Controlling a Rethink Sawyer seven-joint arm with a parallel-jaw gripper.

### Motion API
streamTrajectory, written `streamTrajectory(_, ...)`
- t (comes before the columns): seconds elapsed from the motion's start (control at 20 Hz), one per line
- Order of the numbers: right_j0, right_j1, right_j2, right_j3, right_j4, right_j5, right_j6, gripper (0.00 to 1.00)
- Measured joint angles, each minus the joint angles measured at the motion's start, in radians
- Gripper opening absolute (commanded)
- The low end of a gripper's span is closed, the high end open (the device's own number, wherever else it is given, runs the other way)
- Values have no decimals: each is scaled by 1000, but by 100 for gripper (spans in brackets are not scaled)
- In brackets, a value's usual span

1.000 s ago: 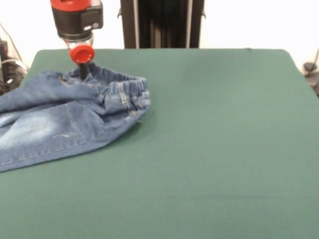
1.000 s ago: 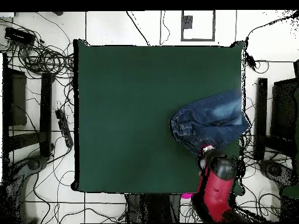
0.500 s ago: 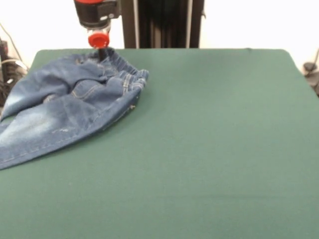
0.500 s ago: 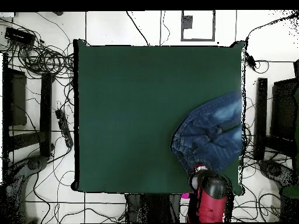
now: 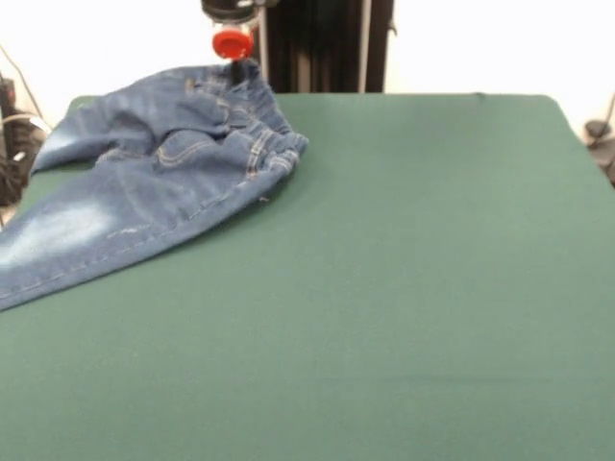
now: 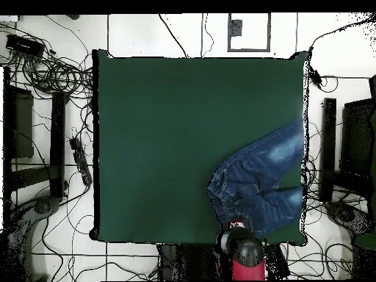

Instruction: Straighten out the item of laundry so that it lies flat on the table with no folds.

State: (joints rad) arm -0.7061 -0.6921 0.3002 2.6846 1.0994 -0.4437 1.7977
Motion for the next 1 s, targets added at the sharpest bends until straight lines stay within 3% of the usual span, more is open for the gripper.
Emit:
streamTrajectory(0.15,47,0,0,6,-5,0,123,0)
streamTrajectory(0.2,108,0,0,6,-3,0,259,0)
streamTrajectory(0.5,247,41,-1,-35,21,0,484,0)
streamTrajectory(0.75,320,112,-1,-107,58,-1,561,0)
streamTrajectory(1.0,399,138,-13,-149,170,-10,589,0)
